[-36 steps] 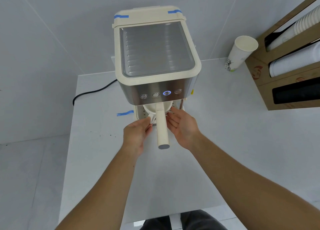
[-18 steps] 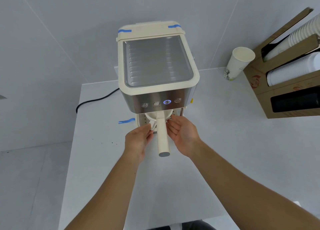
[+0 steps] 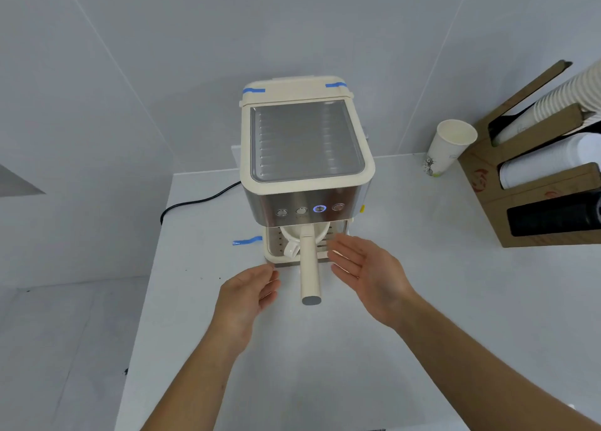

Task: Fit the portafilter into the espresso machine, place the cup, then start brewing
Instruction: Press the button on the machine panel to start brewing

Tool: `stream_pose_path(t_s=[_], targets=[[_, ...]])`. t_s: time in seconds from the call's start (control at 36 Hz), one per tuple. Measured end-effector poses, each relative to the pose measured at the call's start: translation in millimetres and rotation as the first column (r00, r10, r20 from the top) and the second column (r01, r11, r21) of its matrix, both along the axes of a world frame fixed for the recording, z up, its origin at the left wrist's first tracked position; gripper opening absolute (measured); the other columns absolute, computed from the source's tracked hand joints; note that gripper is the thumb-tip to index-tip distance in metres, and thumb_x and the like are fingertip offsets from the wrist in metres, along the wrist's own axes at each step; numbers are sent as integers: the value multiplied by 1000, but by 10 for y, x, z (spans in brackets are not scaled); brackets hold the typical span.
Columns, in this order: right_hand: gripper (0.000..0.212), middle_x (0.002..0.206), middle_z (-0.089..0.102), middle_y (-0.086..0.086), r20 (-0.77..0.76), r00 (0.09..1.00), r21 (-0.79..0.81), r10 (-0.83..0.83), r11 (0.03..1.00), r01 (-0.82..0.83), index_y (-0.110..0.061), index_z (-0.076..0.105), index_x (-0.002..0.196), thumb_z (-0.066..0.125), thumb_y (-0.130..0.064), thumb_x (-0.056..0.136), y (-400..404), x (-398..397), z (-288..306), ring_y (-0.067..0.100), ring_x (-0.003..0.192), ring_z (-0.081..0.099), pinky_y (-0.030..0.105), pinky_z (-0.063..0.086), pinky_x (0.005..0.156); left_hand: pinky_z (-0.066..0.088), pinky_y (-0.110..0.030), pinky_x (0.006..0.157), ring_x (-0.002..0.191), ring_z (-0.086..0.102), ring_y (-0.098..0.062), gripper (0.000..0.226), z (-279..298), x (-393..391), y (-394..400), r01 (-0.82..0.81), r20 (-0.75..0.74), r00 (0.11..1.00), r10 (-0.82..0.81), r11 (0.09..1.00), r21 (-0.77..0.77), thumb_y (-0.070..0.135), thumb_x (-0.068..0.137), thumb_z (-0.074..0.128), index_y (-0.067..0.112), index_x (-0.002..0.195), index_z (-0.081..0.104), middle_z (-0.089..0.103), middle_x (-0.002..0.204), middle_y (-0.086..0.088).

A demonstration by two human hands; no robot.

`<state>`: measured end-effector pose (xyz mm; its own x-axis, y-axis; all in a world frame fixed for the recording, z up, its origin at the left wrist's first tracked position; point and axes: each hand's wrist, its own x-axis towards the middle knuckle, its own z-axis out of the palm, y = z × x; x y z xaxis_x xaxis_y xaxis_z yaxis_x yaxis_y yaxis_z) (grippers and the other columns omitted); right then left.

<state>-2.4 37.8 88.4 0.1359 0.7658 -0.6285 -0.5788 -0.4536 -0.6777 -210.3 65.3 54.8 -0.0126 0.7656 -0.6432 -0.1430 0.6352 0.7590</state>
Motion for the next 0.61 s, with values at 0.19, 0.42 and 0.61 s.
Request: stream_pose_path(t_s=[0.19,0.42,0.61], targets=[[24,109,77,5,188,979,172,82,978,-115,-12,71,110,50,-14,99,-151,124,433,20,107,71,38,48,102,56,-35,88,100,72,-28,13,465,-116,-72,128,-155,984,-92,961,244,11,91,64,13,95,76,78,96,-10],[23,108,76,-6,683,729,329,39,875,-356,-28,72,110,61,-17,93,-68,245,1054,7,106,68,32,50,100,50,-14,73,83,70,5,16,1003,-178,47,278,-353,930,-103,824,493,15,87,70,29,91,75,77,86,18],[41,143,54,-10,988,89,152,-125,704,-694,-24,61,133,59,-30,93,127,268,1417,0,130,47,4,31,101,44,-5,84,105,63,5,15,1409,-161,272,515,-620,783,-44,605,607,27,87,70,38,96,72,72,103,24]])
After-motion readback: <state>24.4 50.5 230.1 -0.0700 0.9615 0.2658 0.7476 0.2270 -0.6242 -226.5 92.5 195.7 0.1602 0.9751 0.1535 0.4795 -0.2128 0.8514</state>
